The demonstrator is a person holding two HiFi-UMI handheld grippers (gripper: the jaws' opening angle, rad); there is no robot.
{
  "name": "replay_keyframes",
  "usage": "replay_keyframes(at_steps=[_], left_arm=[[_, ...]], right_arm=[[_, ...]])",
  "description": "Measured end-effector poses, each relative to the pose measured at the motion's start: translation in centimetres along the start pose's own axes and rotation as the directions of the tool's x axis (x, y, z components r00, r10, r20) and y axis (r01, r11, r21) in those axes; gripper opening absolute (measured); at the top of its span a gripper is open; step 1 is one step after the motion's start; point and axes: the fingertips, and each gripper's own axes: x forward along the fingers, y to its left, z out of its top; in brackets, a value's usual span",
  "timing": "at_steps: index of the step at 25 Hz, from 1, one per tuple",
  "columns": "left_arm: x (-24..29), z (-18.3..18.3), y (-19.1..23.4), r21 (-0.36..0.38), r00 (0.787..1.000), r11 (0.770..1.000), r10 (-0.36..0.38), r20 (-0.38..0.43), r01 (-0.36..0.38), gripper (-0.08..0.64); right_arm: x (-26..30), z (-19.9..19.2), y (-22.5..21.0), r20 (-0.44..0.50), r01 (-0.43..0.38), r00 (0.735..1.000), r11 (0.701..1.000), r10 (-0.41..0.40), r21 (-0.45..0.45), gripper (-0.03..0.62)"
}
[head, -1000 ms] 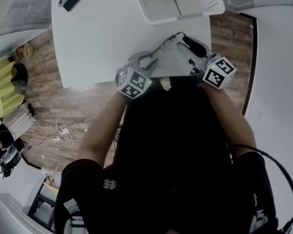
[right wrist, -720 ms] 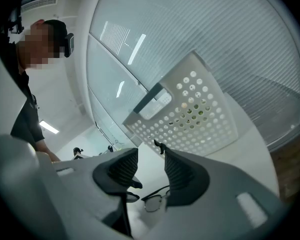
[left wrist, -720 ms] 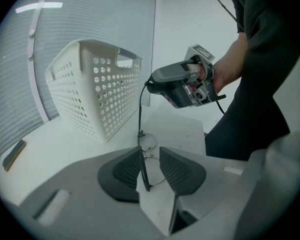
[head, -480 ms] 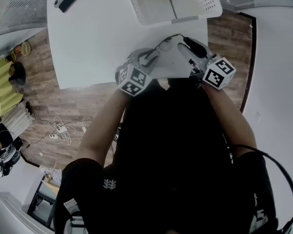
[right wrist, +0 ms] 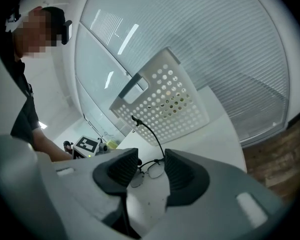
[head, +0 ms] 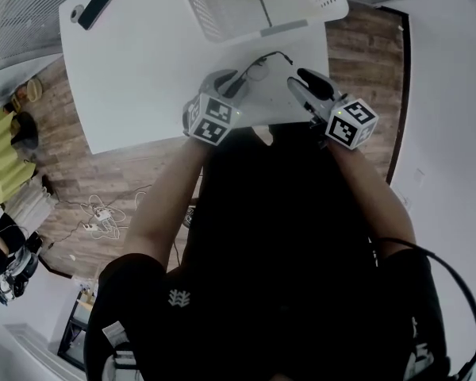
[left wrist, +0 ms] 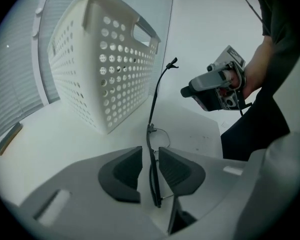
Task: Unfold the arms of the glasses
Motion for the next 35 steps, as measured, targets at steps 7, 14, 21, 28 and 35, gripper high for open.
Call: replay_keyframes(at_steps=[7,14,21,28,35], left_arm=[[1.2,0.2,-0.3,-0.008,0.999,0.999,-0.032,-0.016,0.032,0.04],[0.3,1.2,-0.8,0.031,0.999,0.999,-0.045,0.01,0.045,0.032],[-1.6,2.0,-2.3,0.086,0.995,0.994,-0.069,0.078,0.062,0.032],[-3.3,2.1,-3.5,0.112,0.983,0.99,-0.098,0.154,0.082,0.031],[-4.4,1.9,-3.8,0.113,0.98,0.991,-0.096,0.172,0.078,0.029]], right_arm=[[-0.6,-0.5,-0.6,0.0,0.016,1.0,1.0,-0.016,0.006,0.158],[-0.2,-1.4,1.1,-0.038,-0.031,0.999,1.0,0.031,-0.004,0.158],[1.0,-1.8,2.9,-0.069,-0.07,0.995,0.997,0.067,-0.045,0.158],[2.6,-1.4,4.7,-0.088,-0.109,0.991,0.99,0.101,-0.095,0.158],[3.9,-1.7,8.0,-0.118,-0.195,0.976,0.972,0.181,-0.129,0.158]])
